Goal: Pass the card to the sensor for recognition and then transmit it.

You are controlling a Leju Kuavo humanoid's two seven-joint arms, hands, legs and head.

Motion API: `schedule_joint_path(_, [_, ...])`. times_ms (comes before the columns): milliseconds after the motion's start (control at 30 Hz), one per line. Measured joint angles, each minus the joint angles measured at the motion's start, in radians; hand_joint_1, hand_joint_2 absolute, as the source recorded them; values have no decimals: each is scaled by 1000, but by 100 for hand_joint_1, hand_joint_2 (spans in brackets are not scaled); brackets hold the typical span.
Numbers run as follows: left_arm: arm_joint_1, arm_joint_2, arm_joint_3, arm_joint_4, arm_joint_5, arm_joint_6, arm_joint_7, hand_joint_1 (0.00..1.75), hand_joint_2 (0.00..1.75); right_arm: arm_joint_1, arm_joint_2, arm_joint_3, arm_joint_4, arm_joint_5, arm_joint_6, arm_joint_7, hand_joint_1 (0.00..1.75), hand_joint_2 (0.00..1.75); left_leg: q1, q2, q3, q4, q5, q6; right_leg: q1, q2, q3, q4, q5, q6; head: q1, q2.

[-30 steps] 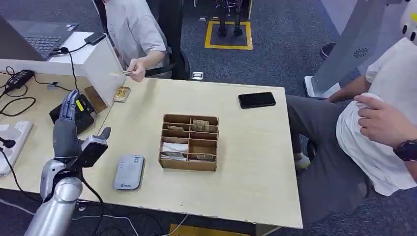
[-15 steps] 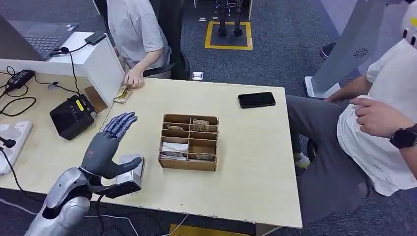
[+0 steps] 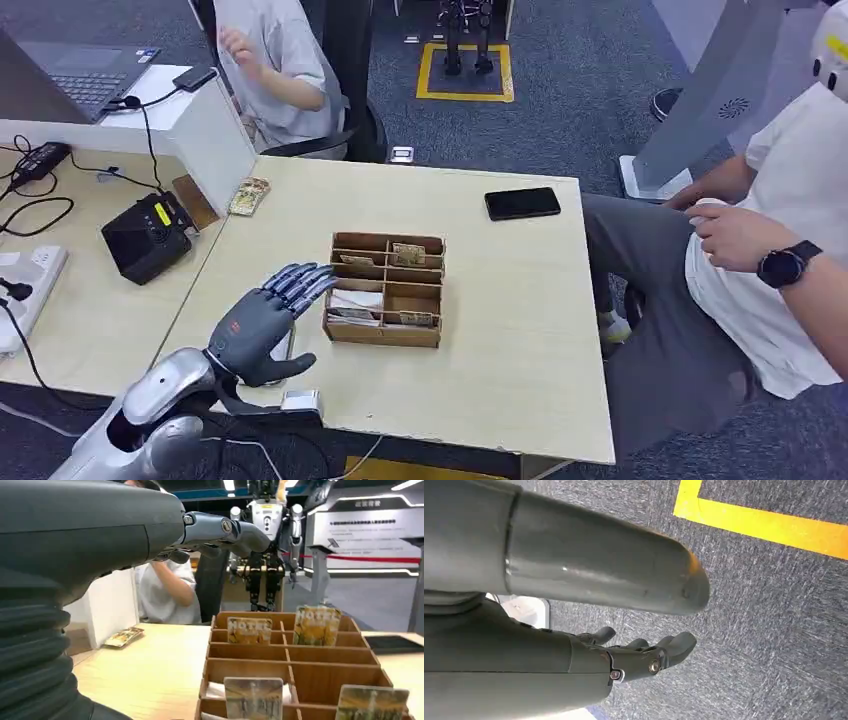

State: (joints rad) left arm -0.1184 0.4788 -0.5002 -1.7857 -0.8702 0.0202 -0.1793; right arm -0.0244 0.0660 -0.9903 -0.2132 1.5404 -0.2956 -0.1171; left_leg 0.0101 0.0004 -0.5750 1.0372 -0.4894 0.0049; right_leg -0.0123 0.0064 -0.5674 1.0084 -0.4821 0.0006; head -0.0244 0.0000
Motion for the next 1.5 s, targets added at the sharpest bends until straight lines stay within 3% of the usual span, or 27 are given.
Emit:
schedule_joint_path(133, [-23, 2, -30, 17, -2, -6, 10, 0, 175, 0, 0, -2, 0, 0, 0, 0, 0, 0, 0, 0, 0, 0, 0, 0, 0, 0, 0, 0, 0, 0, 0, 0])
schedule_joint_path(300, [-48, -5, -71, 61, 17, -42, 65, 0, 175, -2, 0, -3, 0, 2, 0, 5, 0, 0, 0, 0, 0, 0, 0, 0, 0, 0, 0, 0, 0, 0, 0, 0])
schedule_joint_path(567, [-87, -81, -150, 176, -29, -17, 143, 0, 175, -4, 0, -4, 0, 17, 1, 4, 0, 0, 0, 0, 0, 0, 0, 0, 0, 0, 0, 0, 0, 0, 0, 0])
schedule_joint_path(967, [-105, -123, -153, 281, -8, -15, 185, 0, 175, -3, 4, -5, 0, 20, 0, 6, 0, 0, 0, 0, 0, 0, 0, 0, 0, 0, 0, 0, 0, 0, 0, 0])
schedule_joint_path(1500, [-105, -168, -135, 334, -12, 8, 208, 0, 175, -3, 9, -6, 0, 32, 0, 4, 0, 0, 0, 0, 0, 0, 0, 0, 0, 0, 0, 0, 0, 0, 0, 0])
